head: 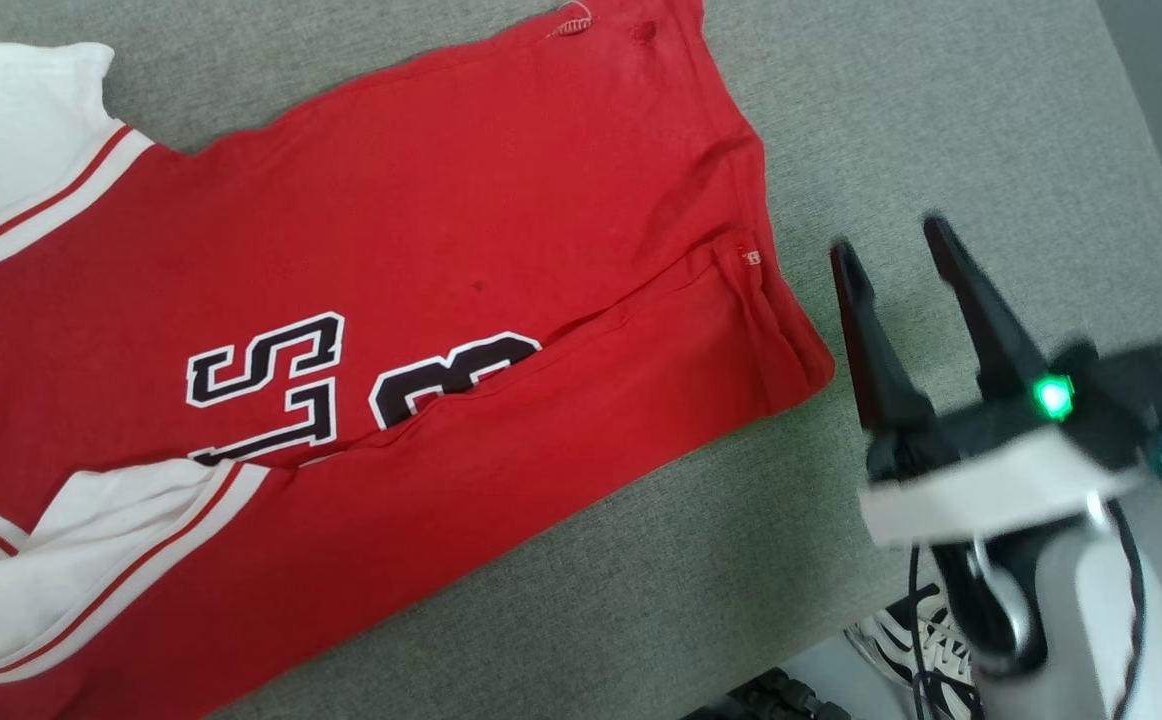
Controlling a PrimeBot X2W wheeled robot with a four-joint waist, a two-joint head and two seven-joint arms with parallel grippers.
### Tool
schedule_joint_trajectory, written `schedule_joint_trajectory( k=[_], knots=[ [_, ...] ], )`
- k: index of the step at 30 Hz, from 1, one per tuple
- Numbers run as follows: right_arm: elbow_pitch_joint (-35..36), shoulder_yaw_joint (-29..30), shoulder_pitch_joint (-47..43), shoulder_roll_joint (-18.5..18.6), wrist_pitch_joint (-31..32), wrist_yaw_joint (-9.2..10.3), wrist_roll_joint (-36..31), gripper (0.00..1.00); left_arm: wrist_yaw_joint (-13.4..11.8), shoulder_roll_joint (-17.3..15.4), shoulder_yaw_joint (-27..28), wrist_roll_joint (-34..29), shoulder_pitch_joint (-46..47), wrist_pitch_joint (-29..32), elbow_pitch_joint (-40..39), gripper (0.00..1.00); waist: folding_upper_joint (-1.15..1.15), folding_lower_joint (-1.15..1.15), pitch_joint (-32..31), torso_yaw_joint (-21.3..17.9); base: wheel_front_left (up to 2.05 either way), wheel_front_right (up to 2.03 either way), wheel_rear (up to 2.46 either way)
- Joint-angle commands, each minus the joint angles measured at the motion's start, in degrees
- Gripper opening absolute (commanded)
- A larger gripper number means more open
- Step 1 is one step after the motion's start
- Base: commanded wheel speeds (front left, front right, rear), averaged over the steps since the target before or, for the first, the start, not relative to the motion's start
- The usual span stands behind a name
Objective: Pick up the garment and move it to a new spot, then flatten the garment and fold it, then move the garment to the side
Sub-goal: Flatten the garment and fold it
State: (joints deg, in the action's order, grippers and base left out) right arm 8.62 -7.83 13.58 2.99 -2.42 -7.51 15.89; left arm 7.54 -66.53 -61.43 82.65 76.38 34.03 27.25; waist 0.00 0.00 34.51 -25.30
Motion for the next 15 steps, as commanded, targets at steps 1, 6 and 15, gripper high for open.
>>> schedule_joint_trajectory(
  k=[1,6,15],
  knots=[
    [-0.7,-0.4,3.1,-0.2,2.7,0.05,-0.7,1.0,-0.1,0.4,-0.6,-0.6,0.6,0.0,-0.4,0.0,0.0,0.0,0.3,0.2,0.0,0.0,0.0],
    [-4.6,0.2,12.7,-0.1,12.3,0.05,-0.3,1.0,-0.1,1.3,-0.9,-0.9,1.6,-0.9,-0.9,0.0,0.0,0.0,1.0,1.2,0.0,0.0,0.0],
    [-22.2,6.2,34.7,-0.1,30.7,0.04,-0.8,1.0,-0.1,3.4,-2.3,-1.8,3.1,-3.7,-4.1,0.0,0.0,0.0,3.3,6.1,0.0,0.0,0.0]
  ],
)
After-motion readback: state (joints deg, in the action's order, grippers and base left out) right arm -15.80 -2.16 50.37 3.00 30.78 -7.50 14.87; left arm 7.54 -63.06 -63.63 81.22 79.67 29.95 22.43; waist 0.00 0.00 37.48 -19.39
